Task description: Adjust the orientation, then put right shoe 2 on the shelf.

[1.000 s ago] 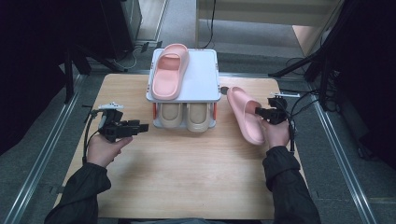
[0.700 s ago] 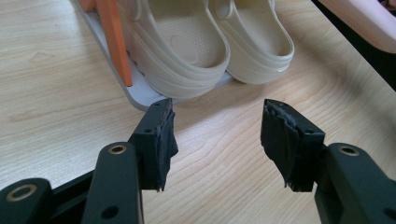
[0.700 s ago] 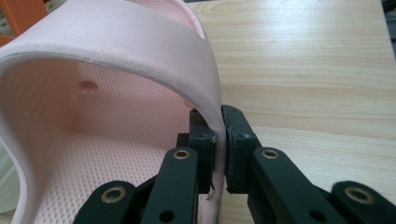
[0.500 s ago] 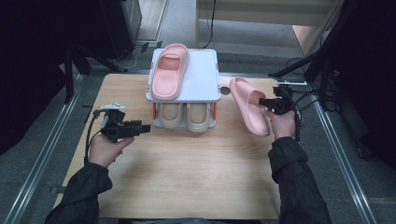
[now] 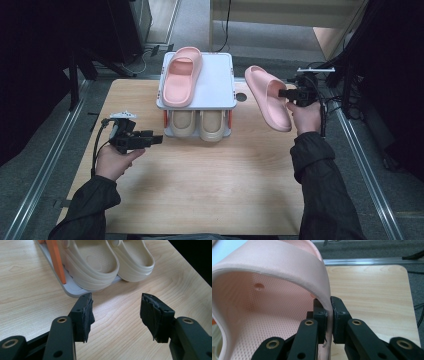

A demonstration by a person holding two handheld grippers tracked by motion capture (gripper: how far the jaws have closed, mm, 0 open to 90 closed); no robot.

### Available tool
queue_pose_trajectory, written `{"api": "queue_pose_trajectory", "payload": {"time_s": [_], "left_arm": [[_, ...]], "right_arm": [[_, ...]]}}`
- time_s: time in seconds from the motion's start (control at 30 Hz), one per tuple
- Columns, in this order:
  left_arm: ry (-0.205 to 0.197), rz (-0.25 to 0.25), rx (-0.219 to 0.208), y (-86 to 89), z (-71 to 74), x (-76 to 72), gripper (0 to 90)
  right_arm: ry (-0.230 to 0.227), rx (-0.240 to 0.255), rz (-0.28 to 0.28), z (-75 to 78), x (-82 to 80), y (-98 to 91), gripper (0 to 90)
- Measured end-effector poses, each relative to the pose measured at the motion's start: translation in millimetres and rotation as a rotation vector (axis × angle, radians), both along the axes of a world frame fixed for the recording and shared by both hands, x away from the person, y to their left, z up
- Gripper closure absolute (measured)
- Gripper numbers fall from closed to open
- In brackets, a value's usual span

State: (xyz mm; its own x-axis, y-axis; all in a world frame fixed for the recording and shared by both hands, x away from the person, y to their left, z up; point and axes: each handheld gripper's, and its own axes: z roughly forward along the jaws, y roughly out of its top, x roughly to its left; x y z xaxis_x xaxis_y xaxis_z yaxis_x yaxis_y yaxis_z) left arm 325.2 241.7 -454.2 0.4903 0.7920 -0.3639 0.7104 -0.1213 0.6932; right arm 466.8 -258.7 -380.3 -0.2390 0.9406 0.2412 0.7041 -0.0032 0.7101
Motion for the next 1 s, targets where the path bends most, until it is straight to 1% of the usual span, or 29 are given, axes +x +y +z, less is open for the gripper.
{"api": "queue_pose_trajectory", "payload": {"time_s": [0.13, 0.3, 0.5, 0.6, 0.83, 0.9, 1.0], "left_arm": [[-0.002, -0.002, 0.0, -0.1, 0.2, -0.4, 43.6], [-0.002, -0.003, -0.002, 0.2, 0.1, -0.4, 43.5], [-0.003, -0.004, -0.006, -0.7, 0.3, -0.7, 43.5], [-0.006, -0.01, -0.009, -1.5, 0.9, -0.9, 43.5], [-0.02, -0.013, -0.018, -1.0, 3.0, -2.3, 43.6], [-0.02, -0.012, -0.018, -0.7, 3.2, -2.7, 43.6], [-0.019, -0.015, -0.017, -0.9, 2.9, -2.5, 43.6]], "right_arm": [[-0.006, -0.01, 0.003, 14.9, 3.5, 4.7, 84.7], [-0.008, -0.015, 0.011, 28.1, 8.4, 10.9, 84.6], [-0.016, 0.004, 0.037, 41.8, 12.2, 22.8, 84.4], [-0.024, 0.016, 0.047, 46.4, 14.7, 31.4, 84.3], [-0.038, 0.006, 0.078, 57.0, 23.0, 58.2, 83.6], [-0.047, 0.018, 0.075, 59.2, 25.1, 65.7, 83.1], [-0.062, 0.02, 0.078, 60.2, 28.9, 77.2, 83.1]]}}
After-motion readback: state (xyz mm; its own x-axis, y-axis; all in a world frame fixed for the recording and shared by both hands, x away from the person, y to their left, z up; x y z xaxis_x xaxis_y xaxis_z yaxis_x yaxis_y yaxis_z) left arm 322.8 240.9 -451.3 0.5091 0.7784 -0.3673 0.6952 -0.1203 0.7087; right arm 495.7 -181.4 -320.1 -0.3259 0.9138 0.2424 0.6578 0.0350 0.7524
